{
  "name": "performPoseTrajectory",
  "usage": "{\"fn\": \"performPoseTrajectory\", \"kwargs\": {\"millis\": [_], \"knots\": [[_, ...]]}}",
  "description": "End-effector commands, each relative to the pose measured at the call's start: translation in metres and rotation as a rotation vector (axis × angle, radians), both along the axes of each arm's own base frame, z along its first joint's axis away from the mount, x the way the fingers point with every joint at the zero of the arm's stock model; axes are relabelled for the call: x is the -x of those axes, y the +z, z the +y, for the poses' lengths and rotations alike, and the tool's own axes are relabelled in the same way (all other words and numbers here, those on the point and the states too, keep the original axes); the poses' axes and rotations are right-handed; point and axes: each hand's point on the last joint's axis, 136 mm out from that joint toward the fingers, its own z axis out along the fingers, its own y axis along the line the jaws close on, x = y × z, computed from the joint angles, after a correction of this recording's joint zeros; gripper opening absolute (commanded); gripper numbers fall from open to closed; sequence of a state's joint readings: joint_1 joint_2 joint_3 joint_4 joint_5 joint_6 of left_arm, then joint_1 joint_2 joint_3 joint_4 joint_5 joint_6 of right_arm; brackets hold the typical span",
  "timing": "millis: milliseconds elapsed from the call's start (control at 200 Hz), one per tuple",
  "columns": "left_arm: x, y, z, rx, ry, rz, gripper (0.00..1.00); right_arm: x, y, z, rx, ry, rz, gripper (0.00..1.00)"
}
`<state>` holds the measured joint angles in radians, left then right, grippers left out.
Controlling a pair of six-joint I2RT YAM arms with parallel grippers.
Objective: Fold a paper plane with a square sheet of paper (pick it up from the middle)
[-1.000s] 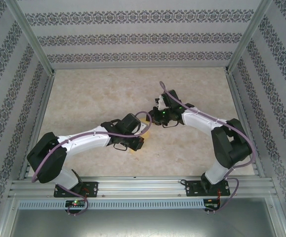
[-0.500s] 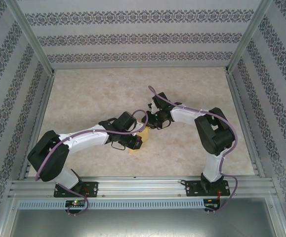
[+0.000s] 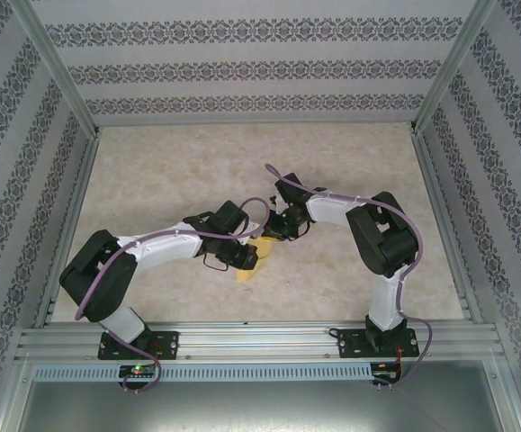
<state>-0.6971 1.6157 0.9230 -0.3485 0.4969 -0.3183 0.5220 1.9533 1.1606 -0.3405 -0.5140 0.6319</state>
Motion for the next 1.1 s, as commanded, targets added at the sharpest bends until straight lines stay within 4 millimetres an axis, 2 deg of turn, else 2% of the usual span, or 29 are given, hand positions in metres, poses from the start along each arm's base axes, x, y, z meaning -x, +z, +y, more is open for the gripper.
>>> {"fn": "performPoseTrajectory", "kwargs": {"millis": [0, 90, 370, 689, 1094], "knots": [[-0.008, 0.003, 0.001, -0.008, 0.011, 0.008, 0.03, 0.007, -0.013, -0.007, 0.070, 0.040, 0.004, 0.13], [-0.008, 0.001, -0.001, -0.009, 0.011, 0.026, 0.03, 0.006, -0.012, -0.008, 0.067, 0.047, -0.001, 0.13], [-0.021, -0.013, 0.014, -0.129, 0.051, -0.003, 0.03, 0.006, -0.010, -0.006, 0.049, 0.064, -0.001, 0.13], [-0.037, -0.017, 0.023, -0.199, 0.091, -0.070, 0.04, 0.007, -0.012, -0.006, 0.048, 0.055, 0.005, 0.13], [-0.039, -0.025, 0.025, -0.225, 0.087, -0.071, 0.05, 0.007, -0.012, -0.006, 0.045, 0.047, 0.007, 0.13]]}}
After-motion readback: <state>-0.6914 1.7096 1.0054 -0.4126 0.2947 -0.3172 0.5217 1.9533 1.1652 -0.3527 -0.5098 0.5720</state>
